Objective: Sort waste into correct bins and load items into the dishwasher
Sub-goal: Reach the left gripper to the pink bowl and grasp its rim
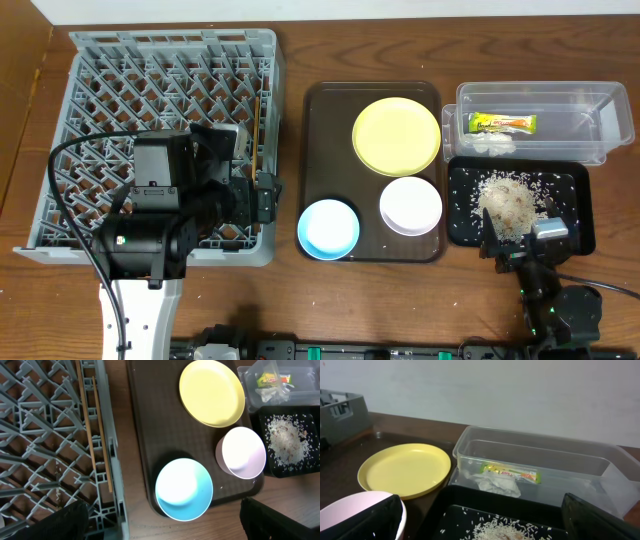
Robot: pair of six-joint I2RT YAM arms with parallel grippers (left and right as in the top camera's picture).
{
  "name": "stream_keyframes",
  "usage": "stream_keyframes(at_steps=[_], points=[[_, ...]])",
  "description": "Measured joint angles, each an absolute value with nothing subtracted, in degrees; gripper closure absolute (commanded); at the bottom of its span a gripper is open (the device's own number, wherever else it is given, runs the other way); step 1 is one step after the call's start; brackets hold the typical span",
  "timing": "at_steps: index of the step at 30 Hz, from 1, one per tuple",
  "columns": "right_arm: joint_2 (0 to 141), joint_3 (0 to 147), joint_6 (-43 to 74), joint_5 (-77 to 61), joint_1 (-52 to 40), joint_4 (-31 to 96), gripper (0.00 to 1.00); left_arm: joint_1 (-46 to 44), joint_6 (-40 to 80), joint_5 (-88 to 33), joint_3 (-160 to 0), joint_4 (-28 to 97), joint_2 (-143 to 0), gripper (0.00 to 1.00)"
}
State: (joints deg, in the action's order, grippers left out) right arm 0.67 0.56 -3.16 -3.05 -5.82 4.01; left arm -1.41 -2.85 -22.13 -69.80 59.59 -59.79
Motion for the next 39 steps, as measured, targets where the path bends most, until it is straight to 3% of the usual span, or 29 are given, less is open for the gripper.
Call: stream_keyframes(at_steps=[6, 10, 17, 26, 30, 32, 36, 39], points=[[0.67, 0.56, -3.16, -3.05, -5.82, 3.99, 0.01, -1.41, -0.45, -24.99, -69.8, 59.81, -59.79, 0.04], [0.67, 0.56, -3.16, -3.03, -5.82, 4.01, 0.01, -2.52, 2.81, -30.87, -69.87, 51.99, -60.69, 0.07], [0.64, 0.56, -3.16, -3.05, -5.82, 3.99, 0.01, -16.49, 7.46, -30.15, -70.22, 45.17, -75.09, 0.2], [0.64, 0.56, -3.16, -3.03, -5.82, 4.01, 0.01, -28.25, 9.15, -28.51, -70.19, 35.73, -96.53, 0.21], [0.64, 0.56, -3.16, -3.03, -5.82, 3.99, 0.01, -28.29, 10.11, -28.56, -70.19, 33.08, -102.3, 0.3], [0.62, 0.56, -3.16, -3.05, -5.82, 3.99, 0.01, -28.34, 10.52, -29.74, -70.19, 31.14, -105.01, 0.41], [0.62, 0.56, -3.16, -3.03, -5.82, 3.99, 0.01, -29.65, 10.72, -34.39, -70.19, 27.81, -112.42, 0.51], [0.62, 0.56, -3.16, -3.03, -5.82, 4.01, 0.01, -30.83, 10.55, -35.9, -70.22, 27.11, -114.59, 0.7]])
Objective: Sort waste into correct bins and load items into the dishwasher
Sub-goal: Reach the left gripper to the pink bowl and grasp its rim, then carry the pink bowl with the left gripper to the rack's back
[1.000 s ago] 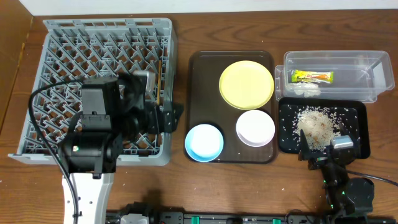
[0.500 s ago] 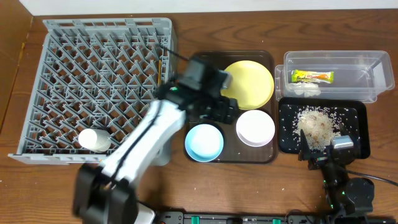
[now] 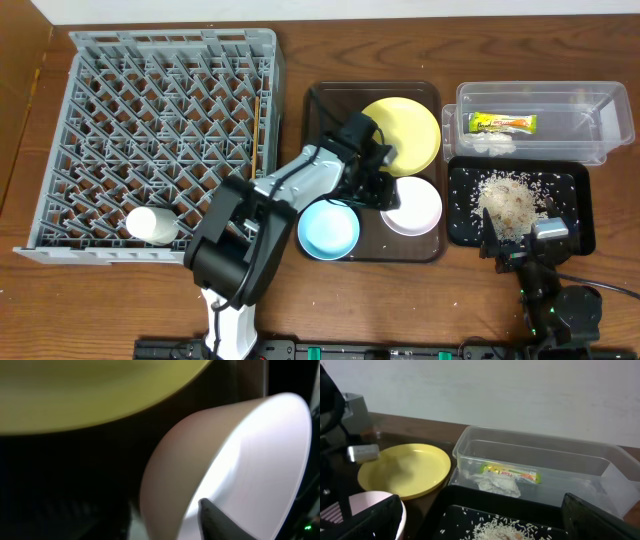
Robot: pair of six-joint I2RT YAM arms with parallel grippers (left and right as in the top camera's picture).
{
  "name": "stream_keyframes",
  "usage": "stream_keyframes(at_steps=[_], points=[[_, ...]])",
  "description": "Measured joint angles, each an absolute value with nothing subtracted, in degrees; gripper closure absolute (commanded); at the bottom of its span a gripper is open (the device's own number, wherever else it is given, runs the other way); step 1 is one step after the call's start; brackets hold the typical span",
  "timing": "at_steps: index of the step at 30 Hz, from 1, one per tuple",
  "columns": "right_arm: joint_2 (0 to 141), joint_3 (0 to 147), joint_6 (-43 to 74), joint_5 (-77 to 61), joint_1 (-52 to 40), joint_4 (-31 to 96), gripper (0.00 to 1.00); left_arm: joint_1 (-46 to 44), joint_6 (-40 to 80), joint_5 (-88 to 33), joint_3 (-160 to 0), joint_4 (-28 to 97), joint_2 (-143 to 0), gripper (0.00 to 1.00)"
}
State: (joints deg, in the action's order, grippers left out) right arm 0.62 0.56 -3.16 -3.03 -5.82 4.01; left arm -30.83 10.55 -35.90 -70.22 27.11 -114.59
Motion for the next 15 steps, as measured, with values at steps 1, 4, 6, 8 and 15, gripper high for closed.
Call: stream_keyframes(at_steps=[1, 4, 6, 8, 15], points=[[0.62, 0.56, -3.16, -3.03, -5.82, 4.01, 0.01, -31.22, 10.87, -36.12, -70.22, 26.89, -114.76, 0.81], [0.62, 0.56, -3.16, -3.05, -5.82, 3.99, 0.01, -32.14, 10.9, -36.25, -70.22, 26.72, -115.22, 0.92], [0.62, 0.56, -3.16, -3.03, -5.82, 4.01, 0.01, -32.05, 11.64, -36.34, -70.22, 26.74, -115.24, 0.92], [0.62, 0.56, -3.16, -3.03, -5.82, 3.99, 0.01, -31.51, 12.21, -36.34, -70.22, 26.98, -115.22, 0.92], [0.62, 0.56, -3.16, -3.03, -5.82, 3.99, 0.01, -24.14, 13.34, -34.87, -70.67, 34.0, -106.24, 0.92]])
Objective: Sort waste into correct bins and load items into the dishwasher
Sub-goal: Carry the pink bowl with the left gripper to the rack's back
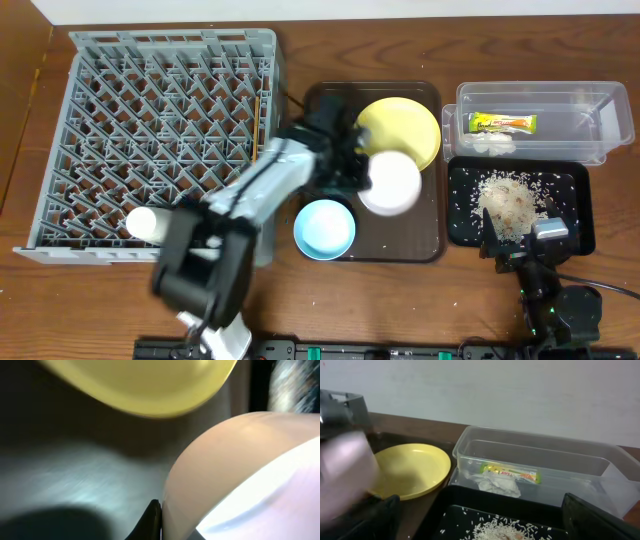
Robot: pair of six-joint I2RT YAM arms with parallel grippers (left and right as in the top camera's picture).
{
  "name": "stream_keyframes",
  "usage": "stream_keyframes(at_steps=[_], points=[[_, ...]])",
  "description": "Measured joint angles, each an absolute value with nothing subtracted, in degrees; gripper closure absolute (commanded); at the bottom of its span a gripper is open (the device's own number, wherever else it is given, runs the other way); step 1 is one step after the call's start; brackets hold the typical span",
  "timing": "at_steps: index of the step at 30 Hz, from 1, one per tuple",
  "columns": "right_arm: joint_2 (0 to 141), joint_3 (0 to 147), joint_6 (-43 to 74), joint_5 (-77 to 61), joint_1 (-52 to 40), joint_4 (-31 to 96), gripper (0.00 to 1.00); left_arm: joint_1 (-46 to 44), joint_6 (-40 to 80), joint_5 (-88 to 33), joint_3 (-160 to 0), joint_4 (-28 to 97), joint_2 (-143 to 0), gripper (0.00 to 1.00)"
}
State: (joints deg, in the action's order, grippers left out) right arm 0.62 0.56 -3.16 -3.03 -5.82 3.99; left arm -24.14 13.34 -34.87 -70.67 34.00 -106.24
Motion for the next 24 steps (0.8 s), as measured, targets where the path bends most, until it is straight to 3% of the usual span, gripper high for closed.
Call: stream_keyframes(at_steps=[5, 10, 15, 24], points=[[0.62, 0.56, -3.16, -3.03, -5.82, 4.01, 0.01, -15.62, 13.52, -20.18, -72.84, 40.12, -91.57, 0.92], [0.62, 0.56, -3.16, -3.03, -5.82, 3.99, 0.01, -9.21, 13.58, 2.44, -73.34, 42.22, -82.83, 0.92], [0.62, 0.56, -3.16, -3.03, -5.82, 3.99, 0.01, -3.79, 13.96, 22.09, -73.34, 39.09, -84.05, 0.92], [0.62, 0.56, -3.16, -3.03, -5.82, 3.99, 0.01, -0.8, 11.73, 33.82, -73.34, 22.7, -90.96, 0.92]])
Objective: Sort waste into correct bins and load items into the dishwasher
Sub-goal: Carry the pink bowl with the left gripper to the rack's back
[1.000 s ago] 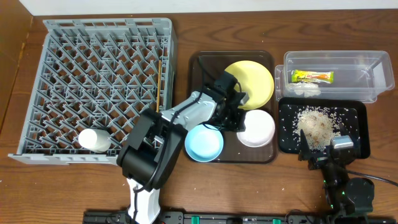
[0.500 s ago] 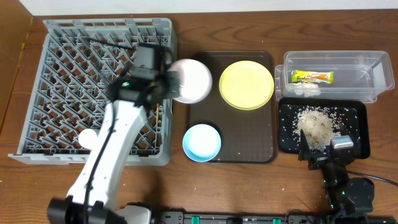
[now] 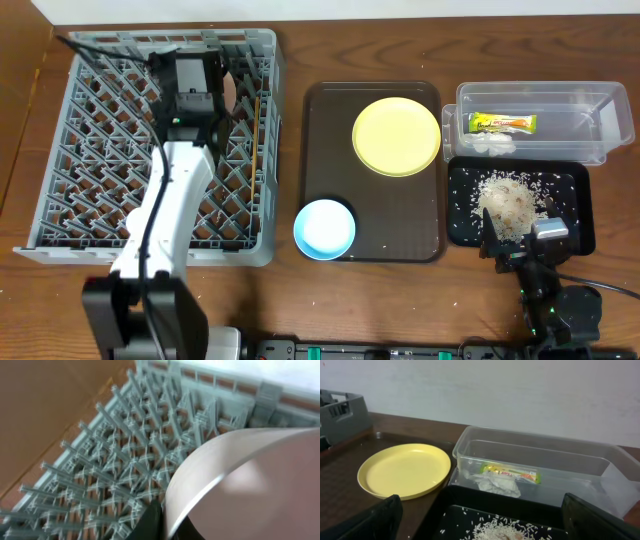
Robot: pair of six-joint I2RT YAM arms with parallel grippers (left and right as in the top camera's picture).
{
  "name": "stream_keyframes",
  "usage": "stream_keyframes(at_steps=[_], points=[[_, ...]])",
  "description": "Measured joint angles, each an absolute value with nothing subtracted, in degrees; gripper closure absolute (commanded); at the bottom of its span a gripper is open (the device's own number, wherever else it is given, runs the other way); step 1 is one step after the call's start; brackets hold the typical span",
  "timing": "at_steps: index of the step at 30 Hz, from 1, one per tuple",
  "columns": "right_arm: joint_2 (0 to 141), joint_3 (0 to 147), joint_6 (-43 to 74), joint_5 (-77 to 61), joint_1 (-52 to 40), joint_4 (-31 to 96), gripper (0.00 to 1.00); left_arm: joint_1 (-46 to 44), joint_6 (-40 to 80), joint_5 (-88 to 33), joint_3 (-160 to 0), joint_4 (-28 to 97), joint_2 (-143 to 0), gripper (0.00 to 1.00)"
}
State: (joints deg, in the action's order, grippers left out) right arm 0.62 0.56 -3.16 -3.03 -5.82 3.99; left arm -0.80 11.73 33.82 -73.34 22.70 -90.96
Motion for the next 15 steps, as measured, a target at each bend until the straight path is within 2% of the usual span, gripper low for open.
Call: stream_keyframes(at_steps=[8, 15], points=[[0.62, 0.56, -3.16, -3.03, -5.82, 4.01, 0.01, -0.82, 2.33, 36.27, -73.34, 9.56, -99.98, 0.92], [0.62, 0.56, -3.16, -3.03, -5.82, 3.99, 0.01, -0.95, -3.2, 39.68, -73.34, 5.82, -101.58, 0.92]])
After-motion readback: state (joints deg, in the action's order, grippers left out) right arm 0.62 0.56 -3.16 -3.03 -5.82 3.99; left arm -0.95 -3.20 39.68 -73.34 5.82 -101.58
